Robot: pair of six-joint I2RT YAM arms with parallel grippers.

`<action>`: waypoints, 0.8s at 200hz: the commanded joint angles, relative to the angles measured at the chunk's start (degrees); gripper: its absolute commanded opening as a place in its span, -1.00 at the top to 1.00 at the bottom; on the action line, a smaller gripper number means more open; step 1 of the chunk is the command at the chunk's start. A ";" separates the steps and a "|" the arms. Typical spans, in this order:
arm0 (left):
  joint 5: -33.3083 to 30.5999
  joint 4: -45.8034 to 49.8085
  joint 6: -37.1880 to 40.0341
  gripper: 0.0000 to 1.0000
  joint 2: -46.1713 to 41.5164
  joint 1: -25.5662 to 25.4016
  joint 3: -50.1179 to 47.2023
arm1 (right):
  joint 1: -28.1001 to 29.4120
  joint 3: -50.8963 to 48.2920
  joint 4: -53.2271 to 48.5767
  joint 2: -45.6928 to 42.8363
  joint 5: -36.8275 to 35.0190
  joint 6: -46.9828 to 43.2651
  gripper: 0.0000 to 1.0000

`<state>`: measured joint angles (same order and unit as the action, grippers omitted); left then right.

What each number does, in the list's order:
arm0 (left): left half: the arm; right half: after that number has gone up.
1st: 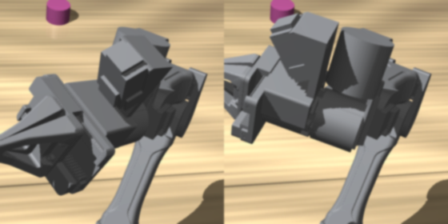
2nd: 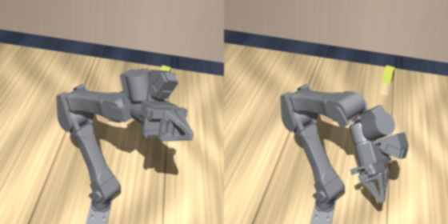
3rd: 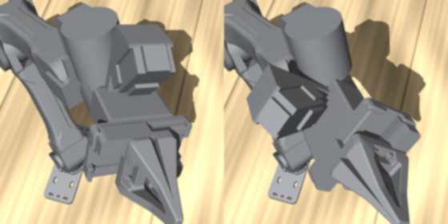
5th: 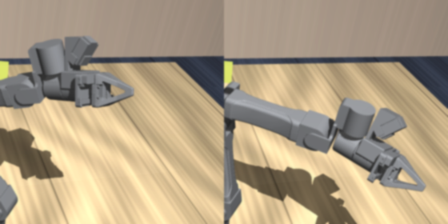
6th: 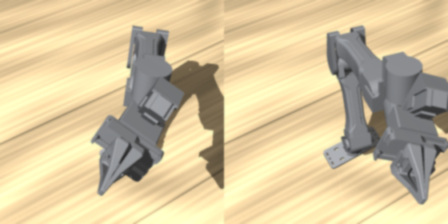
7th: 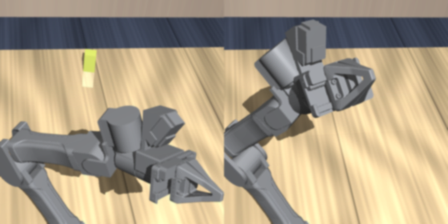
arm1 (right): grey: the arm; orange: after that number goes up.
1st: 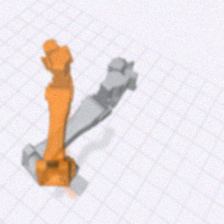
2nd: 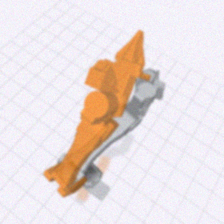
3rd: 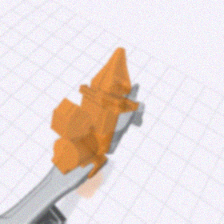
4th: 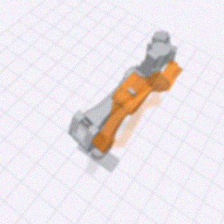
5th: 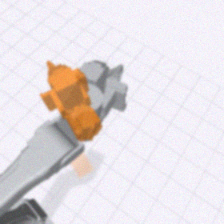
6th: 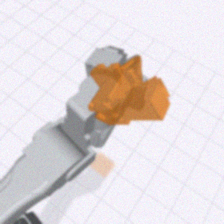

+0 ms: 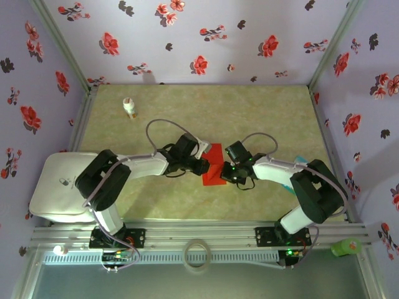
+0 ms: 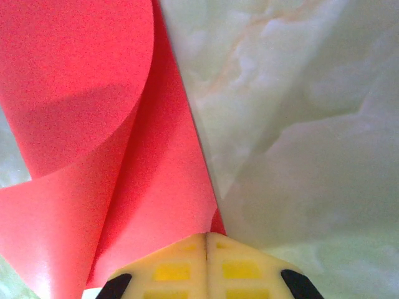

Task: Fold a paper plane with a square sheet of paper (pick it up from the middle)
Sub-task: Fold the triangle a second time at the center of the table.

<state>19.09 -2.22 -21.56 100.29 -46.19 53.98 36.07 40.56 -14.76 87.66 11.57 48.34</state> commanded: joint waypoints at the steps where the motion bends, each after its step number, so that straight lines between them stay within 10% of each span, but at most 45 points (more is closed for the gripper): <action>1: -0.37 -1.12 0.46 1.00 1.92 0.64 1.99 | 0.20 0.44 -5.65 0.73 -2.79 -1.75 1.00; 160: -2.99 0.06 3.10 1.00 5.29 0.72 3.33 | 0.14 1.42 2.94 -2.15 2.23 1.05 0.94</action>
<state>16.05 -2.33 -19.57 105.06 -45.95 56.10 36.05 41.54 -16.10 87.70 11.66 47.11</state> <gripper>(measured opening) 0.052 0.047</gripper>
